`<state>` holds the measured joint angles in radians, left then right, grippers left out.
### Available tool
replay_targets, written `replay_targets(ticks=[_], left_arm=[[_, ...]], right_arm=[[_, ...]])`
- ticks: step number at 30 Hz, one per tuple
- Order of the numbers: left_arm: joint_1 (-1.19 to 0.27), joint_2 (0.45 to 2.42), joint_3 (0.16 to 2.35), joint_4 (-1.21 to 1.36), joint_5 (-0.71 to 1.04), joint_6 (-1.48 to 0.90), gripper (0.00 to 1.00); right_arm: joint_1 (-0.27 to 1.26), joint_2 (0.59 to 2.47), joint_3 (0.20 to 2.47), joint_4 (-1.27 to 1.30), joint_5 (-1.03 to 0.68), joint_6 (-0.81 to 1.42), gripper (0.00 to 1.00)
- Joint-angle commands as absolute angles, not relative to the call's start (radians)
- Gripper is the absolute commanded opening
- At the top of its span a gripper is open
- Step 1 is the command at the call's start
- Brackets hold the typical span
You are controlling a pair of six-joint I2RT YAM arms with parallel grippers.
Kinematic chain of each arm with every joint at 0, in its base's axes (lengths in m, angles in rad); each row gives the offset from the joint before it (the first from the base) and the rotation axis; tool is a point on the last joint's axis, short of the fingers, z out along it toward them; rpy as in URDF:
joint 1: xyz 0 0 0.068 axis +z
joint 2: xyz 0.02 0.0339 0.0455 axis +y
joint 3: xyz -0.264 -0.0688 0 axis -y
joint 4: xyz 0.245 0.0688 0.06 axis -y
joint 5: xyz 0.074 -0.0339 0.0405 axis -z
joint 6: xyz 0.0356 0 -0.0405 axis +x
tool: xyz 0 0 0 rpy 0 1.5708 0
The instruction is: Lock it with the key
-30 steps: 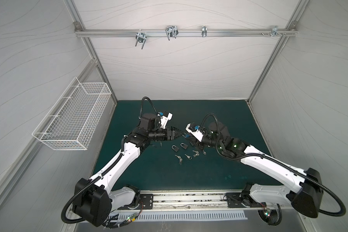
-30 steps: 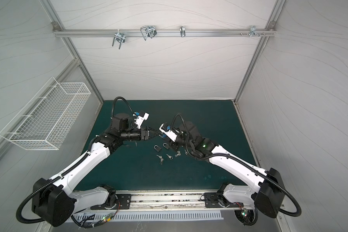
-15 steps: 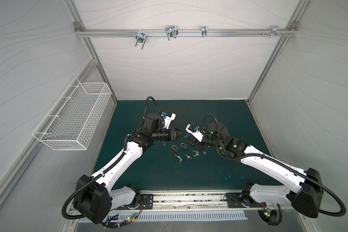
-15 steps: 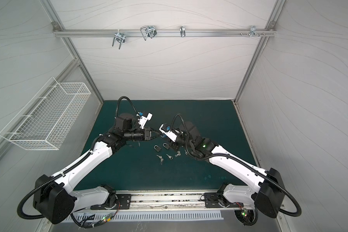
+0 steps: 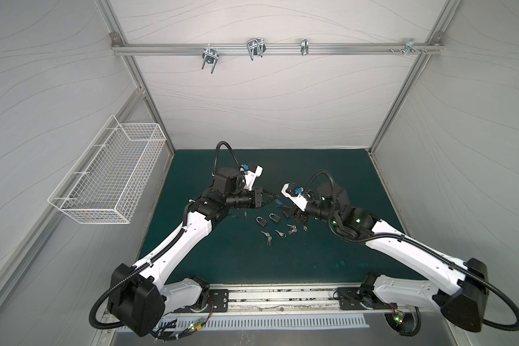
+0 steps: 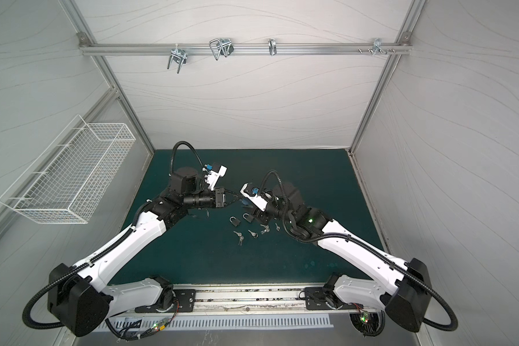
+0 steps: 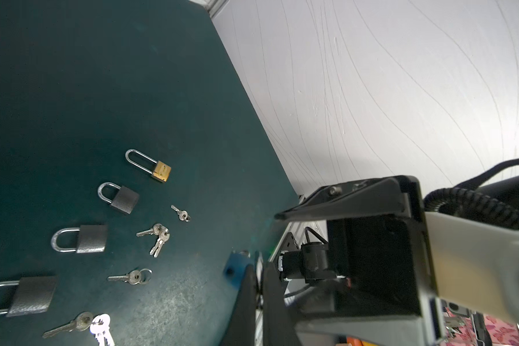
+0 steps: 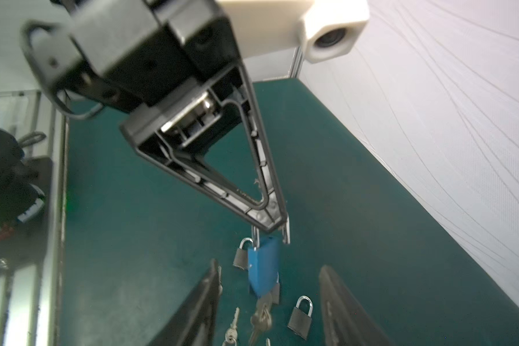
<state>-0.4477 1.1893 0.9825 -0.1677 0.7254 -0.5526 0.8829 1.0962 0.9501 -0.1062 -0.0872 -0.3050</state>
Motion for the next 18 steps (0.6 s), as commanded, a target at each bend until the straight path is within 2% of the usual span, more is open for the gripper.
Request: replay_targets(ticks=[1, 6, 11, 14, 18], left_arm=[[-0.448, 1.138, 1.041, -0.096, 0.700, -0.523, 0.00], [-0.447, 1.115, 1.061, -0.047, 0.727, -0.539, 0.00], [-0.447, 1.095, 1.068, 0.037, 0.749, -0.607, 0.00], [-0.448, 1.091, 1.069, 0.115, 0.769, -0.687, 0.00], [-0.448, 1.084, 1.075, 0.204, 0.772, -0.792, 0.00]], right_arm=[[0.881, 1.017, 0.919, -0.041, -0.092, -0.300, 0.73], [0.832, 0.946, 0.859, 0.033, -0.111, -0.232, 0.77], [0.760, 0.910, 0.798, 0.191, -0.266, -0.172, 0.80], [0.687, 0.921, 0.787, 0.322, -0.397, -0.048, 0.80], [0.631, 0.963, 0.837, 0.432, -0.533, 0.046, 0.77]])
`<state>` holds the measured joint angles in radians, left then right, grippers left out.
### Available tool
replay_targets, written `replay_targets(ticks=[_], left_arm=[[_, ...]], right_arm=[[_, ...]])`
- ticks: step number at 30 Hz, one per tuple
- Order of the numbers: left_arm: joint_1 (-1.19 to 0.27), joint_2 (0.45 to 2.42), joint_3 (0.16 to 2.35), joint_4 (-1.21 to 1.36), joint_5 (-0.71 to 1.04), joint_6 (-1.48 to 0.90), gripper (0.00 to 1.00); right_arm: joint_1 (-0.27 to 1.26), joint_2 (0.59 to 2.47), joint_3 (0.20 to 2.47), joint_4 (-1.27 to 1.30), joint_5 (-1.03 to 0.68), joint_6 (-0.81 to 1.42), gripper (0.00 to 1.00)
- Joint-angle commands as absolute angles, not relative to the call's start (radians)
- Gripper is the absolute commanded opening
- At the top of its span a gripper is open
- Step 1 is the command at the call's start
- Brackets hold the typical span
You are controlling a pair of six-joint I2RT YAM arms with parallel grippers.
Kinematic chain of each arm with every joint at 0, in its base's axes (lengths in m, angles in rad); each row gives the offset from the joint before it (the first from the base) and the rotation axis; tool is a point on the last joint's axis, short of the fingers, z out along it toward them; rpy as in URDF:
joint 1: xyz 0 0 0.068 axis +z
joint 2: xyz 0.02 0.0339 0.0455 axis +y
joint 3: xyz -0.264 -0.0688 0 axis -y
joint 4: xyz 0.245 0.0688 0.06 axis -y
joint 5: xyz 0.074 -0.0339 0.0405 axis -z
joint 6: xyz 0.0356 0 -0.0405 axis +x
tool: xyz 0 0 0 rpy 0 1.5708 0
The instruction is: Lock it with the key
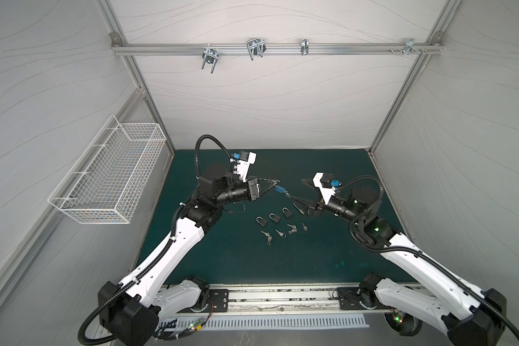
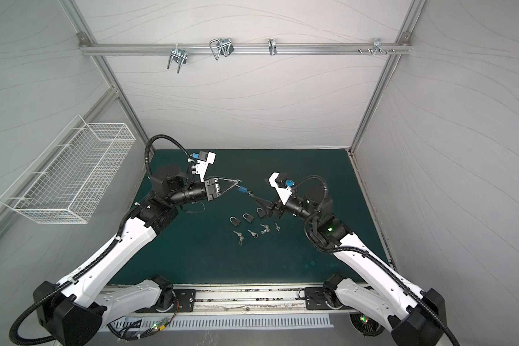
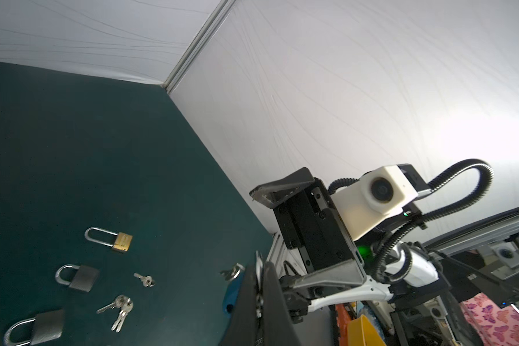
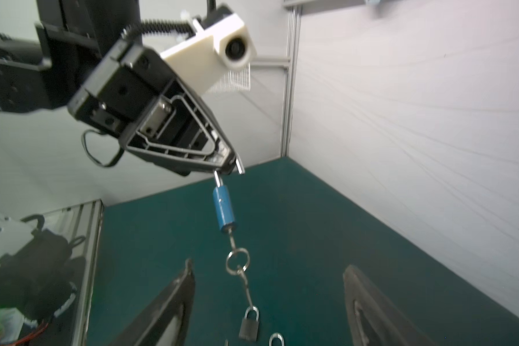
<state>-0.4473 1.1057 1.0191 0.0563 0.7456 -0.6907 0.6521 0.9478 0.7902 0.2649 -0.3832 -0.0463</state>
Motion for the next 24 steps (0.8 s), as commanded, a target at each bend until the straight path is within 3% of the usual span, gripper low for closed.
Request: replay_targets(ticks=[1, 7, 24], left_arm=[[-0.448, 1.082, 1.072, 0.235, 0.770, -0.826, 0.00], [-0.455, 1.079, 1.055, 0.386, 0.749, -0.965, 0.00], [-0.469, 1.130, 1.060, 0.582, 0.793, -1.074, 0.00]], right_arm=[[0.632, 0.978, 0.866, 0.421, -0.565, 0.047, 0.76], [0.631, 1.067, 0.975, 0.432, -0.702, 0.047, 0.67], [0.631, 1.140, 1.037, 0.457, -0.703, 0.092, 0.41]])
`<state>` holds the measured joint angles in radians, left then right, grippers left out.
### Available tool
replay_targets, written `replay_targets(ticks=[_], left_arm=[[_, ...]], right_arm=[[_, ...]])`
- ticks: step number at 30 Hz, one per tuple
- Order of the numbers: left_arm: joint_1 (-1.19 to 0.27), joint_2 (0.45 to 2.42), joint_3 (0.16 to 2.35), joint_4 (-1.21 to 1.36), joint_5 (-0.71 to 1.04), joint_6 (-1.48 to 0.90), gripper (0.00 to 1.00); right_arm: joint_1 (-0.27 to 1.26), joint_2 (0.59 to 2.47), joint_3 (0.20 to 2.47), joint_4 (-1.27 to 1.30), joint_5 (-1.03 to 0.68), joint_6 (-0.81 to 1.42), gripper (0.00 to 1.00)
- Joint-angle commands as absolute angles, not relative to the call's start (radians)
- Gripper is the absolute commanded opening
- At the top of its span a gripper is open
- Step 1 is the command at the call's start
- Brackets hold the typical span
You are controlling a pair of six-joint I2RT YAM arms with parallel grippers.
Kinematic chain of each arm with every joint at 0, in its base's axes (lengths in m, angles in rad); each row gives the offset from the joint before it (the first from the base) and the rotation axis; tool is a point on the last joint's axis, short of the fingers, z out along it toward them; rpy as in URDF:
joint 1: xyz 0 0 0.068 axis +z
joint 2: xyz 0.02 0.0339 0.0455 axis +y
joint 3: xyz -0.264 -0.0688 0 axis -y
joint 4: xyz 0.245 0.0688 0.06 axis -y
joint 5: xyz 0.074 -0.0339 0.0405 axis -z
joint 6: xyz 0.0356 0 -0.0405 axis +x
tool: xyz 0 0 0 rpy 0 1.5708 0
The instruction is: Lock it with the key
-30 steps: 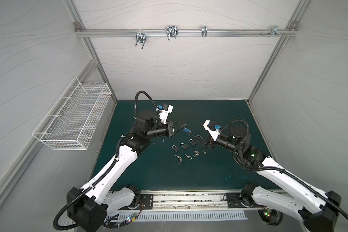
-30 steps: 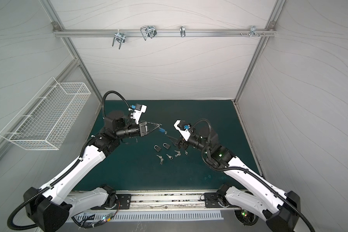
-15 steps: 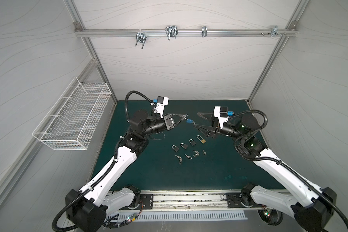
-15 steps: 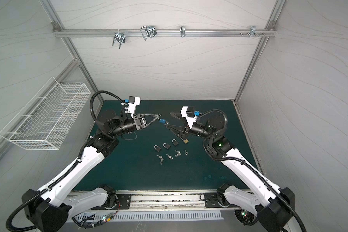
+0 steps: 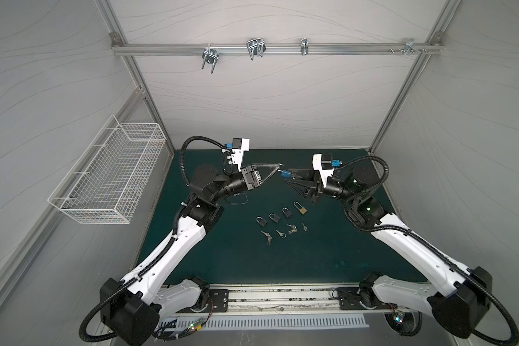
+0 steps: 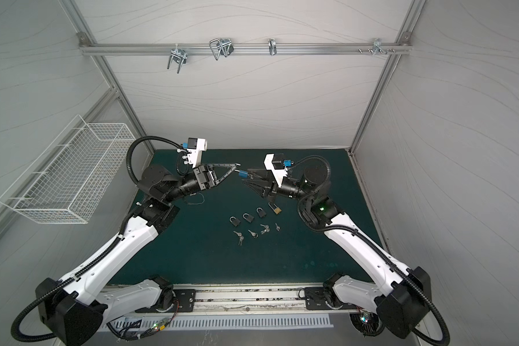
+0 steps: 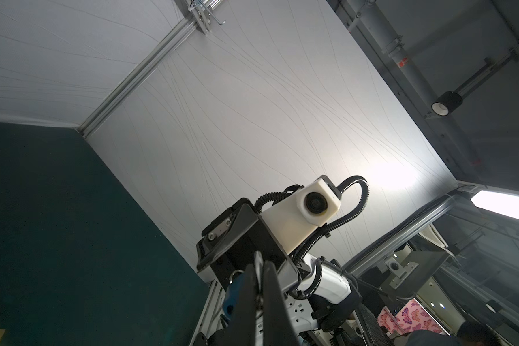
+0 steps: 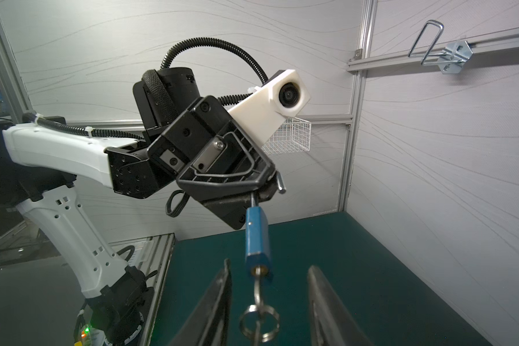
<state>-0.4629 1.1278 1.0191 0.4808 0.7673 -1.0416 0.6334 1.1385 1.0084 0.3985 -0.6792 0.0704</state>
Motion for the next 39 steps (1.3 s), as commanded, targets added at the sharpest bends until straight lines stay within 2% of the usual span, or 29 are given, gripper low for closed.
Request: replay_targets(ticks=[1, 5, 14, 17, 21, 27, 39], left_arm=[[-0.469, 1.130, 1.061, 0.583, 0.793, -1.075, 0.00], [-0.469, 1.131, 1.059, 0.580, 0.796, -1.074, 0.00], [-0.470, 1.125, 1.045, 0.596, 0.796, -1.088, 0.00], [-0.471, 1.124, 1.043, 0.594, 0.796, -1.087, 0.00], [-0.472, 1.121, 1.035, 0.596, 0.788, -1.092, 0.00], [-0.479, 1.126, 1.040, 0.588, 0.789, -1.089, 0.00], [-0.488, 1.132, 1.037, 0.579, 0.782, -1.081, 0.00]], right_arm=[[0.631, 1.138, 1.036, 0.468, -0.704, 0.103, 0.40], [0.631, 1.137, 1.037, 0.492, -0.707, 0.136, 0.38], [0.632, 1.134, 1.037, 0.486, -0.713, 0.162, 0.23], [0.632, 1.132, 1.042, 0.482, -0.724, 0.164, 0.22], [0.632, 1.126, 1.044, 0.484, -0.728, 0.170, 0.28], [0.635, 1.129, 1.049, 0.495, -0.735, 0.183, 0.31], [0.637, 1.123, 1.053, 0.491, -0.736, 0.185, 0.25]])
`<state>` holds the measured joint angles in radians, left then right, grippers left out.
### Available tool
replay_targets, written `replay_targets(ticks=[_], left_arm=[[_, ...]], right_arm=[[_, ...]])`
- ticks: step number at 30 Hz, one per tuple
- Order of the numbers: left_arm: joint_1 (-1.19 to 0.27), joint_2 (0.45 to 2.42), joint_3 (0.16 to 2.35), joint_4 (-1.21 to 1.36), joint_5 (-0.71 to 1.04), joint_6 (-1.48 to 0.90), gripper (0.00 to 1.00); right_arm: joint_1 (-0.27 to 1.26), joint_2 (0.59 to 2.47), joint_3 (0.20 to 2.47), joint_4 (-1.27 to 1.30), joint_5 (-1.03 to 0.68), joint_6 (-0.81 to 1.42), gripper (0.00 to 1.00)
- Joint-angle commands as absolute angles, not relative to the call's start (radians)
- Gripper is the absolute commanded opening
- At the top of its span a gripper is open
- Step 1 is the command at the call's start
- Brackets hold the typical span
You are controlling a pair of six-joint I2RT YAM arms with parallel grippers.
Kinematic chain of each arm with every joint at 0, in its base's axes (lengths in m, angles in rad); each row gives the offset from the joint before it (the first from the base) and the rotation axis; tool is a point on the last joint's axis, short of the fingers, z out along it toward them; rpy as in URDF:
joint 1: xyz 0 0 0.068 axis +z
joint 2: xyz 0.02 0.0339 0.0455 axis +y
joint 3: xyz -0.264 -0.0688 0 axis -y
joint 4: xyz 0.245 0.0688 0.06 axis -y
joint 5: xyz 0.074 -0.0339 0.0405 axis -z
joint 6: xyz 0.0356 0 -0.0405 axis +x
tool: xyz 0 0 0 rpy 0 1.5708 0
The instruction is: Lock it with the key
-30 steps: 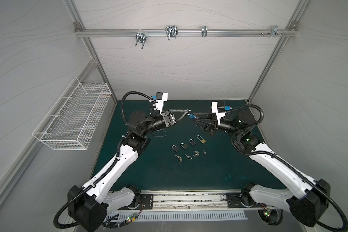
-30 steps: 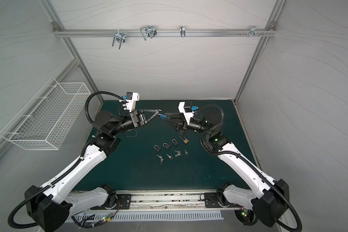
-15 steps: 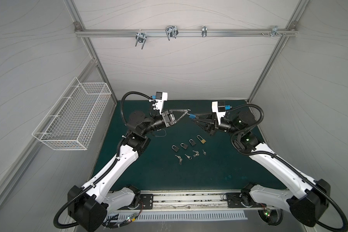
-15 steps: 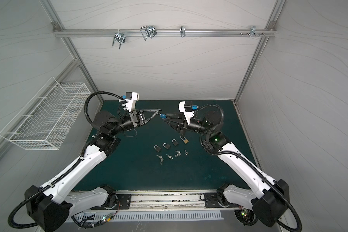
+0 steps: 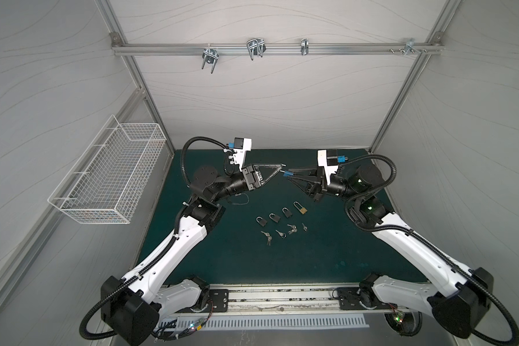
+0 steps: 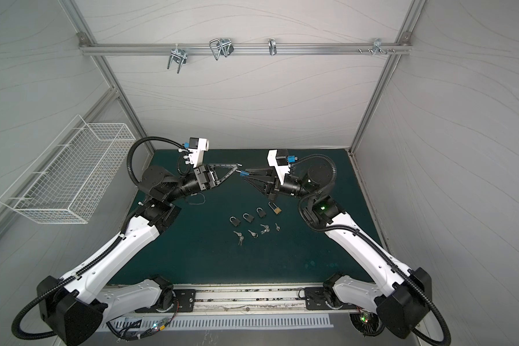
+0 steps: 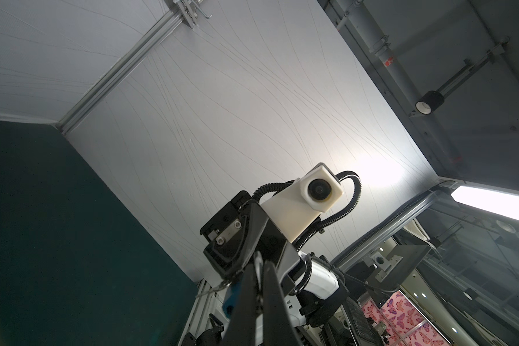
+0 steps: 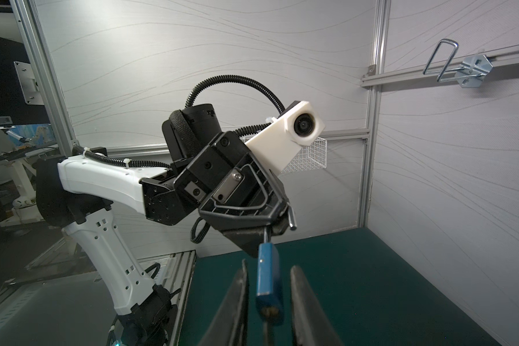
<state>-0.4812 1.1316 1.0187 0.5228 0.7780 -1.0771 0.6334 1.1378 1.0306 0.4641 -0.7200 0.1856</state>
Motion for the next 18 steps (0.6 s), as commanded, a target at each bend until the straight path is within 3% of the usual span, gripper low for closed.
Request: replay_targets(ticks=[1, 9, 18], left_arm=[[-0.488, 1.134, 1.036, 0.579, 0.781, -1.083, 0.00], [-0.489, 1.134, 1.042, 0.586, 0.781, -1.089, 0.00], [-0.490, 1.131, 1.037, 0.601, 0.780, -1.098, 0.00]], right_arm=[[0.638, 1.123, 1.053, 0.492, -0.738, 0.186, 0.24], [0.639, 1.132, 1.062, 0.474, -0.747, 0.187, 0.21], [0.638, 1.127, 1.066, 0.465, -0.749, 0.206, 0.00]])
